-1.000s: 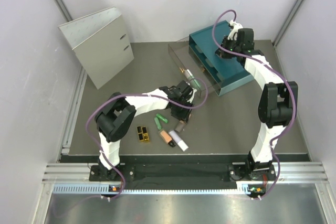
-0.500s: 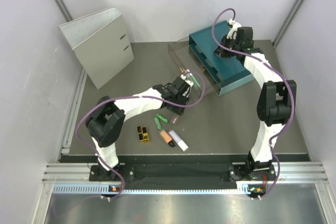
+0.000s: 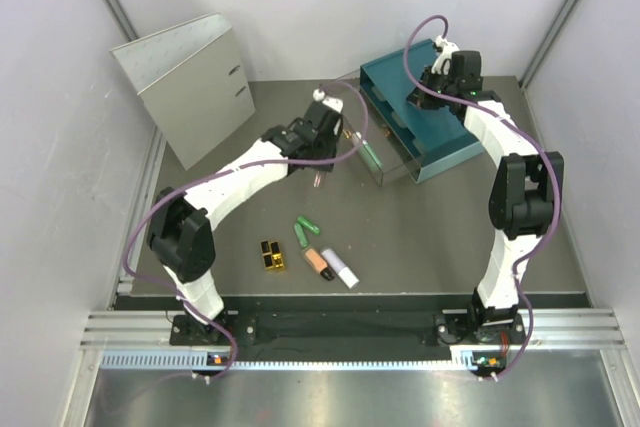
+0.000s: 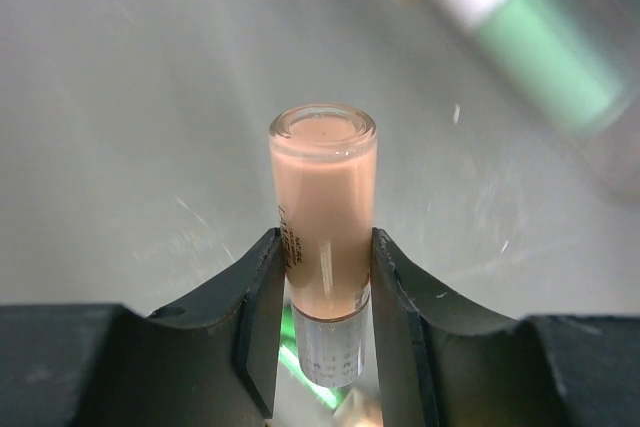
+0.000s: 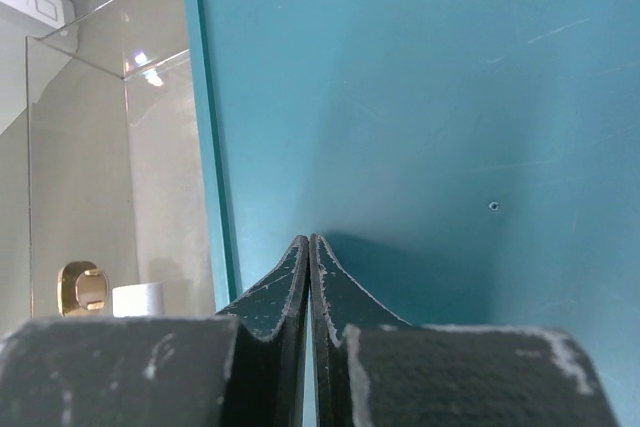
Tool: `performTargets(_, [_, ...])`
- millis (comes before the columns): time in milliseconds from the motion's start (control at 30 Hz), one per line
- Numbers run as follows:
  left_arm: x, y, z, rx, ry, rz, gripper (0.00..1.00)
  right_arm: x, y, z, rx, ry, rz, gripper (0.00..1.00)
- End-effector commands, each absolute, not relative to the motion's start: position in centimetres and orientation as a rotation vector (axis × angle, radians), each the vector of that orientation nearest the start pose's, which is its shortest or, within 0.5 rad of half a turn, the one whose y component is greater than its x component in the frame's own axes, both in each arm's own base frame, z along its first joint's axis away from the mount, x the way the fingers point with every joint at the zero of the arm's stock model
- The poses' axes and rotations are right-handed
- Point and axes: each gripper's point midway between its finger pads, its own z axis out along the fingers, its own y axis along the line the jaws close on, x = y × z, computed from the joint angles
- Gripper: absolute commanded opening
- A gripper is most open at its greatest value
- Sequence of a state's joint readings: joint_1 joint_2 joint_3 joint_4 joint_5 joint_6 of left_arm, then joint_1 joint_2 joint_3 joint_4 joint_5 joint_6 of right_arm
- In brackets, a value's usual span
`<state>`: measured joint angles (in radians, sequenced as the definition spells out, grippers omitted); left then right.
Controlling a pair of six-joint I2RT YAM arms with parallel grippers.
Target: Organize the makeup
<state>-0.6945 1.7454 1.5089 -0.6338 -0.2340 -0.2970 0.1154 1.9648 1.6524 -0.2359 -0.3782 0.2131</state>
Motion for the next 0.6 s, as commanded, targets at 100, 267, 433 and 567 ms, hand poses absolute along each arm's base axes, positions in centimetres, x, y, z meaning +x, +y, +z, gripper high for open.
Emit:
performTargets(100, [41.2, -29.1, 27.1, 0.247, 2.108, -0.334, 0.00, 49.9, 13.7, 9.6, -0.087, 2.441, 0.584, 0.00])
performTargets(267, [42.7, -32.6, 30.1, 0.215, 2.032, -0.524, 0.00, 49.7, 13.7, 9.3, -0.087, 2.449, 0.579, 0.00])
performTargets(433, [44.8, -35.5, 30.8, 0.109, 1.971, -0.674, 0.00, 49.6, 13.6, 9.3, -0.087, 2.450, 0.579, 0.00])
performTargets(567, [46.1, -37.9, 31.3, 0.014, 1.936, -0.826, 0.00, 49.6, 13.6, 9.3, -0.090, 2.450, 0.576, 0.00])
